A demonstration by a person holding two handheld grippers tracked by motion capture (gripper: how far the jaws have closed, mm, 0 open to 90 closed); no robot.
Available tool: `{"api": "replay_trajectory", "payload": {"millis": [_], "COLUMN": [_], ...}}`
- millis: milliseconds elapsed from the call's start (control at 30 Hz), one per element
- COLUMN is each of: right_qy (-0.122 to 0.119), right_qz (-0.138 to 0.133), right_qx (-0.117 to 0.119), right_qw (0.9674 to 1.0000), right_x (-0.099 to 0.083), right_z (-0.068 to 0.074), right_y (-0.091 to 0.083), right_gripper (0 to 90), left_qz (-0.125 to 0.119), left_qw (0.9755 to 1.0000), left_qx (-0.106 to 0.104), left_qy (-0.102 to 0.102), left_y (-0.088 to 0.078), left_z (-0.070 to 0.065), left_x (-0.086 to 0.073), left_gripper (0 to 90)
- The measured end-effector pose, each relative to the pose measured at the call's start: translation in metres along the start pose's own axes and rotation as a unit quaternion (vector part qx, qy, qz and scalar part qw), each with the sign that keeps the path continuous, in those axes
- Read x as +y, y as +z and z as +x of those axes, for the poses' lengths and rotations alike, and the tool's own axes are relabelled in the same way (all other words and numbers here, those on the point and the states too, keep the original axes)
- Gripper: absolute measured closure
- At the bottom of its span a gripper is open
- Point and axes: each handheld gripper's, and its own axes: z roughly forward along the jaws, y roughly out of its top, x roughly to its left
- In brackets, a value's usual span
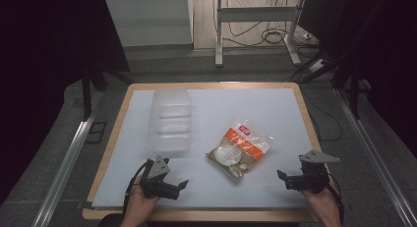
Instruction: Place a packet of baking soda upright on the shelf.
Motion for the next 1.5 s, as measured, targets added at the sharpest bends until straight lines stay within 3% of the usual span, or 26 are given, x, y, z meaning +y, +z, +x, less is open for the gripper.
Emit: {"api": "replay_trajectory", "payload": {"millis": [67, 167, 400, 800, 1200, 1500], "right_qy": [-0.003, -0.016, 0.003, -0.001, 0.006, -0.033], "right_qz": [0.002, 0.002, -0.008, -0.005, -0.03, -0.016], "right_qx": [0.008, 0.0, 0.01, 0.014, 0.025, 0.046], "right_qw": [1.0, 0.9999, 0.9999, 0.9999, 0.9992, 0.9982], "right_x": [-0.001, -0.001, -0.003, -0.003, 0.001, 0.008], "right_z": [-0.001, -0.001, -0.009, -0.006, 0.001, 0.014], "right_y": [0.002, 0.002, 0.003, 0.006, 0.006, 0.003], "right_gripper": [0.8, 0.8, 0.7, 1.1, 2.8, 7.2], "left_qz": [0.001, 0.002, 0.002, 0.002, 0.004, 0.007], "left_qw": [1.0, 1.0, 1.0, 1.0, 1.0, 1.0], "left_qx": [0.0, 0.0, -0.001, -0.001, -0.001, -0.001], "left_qy": [0.001, 0.002, 0.003, 0.003, 0.002, 0.005], "left_y": [0.0, 0.001, 0.0, 0.001, 0.002, 0.003], "left_z": [0.0, 0.0, 0.0, 0.0, 0.0, 0.0], "left_x": [0.0, -0.001, -0.001, -0.001, 0.0, 0.0], "left_gripper": [0.6, 0.6, 0.6, 0.6, 0.6, 0.6]}}
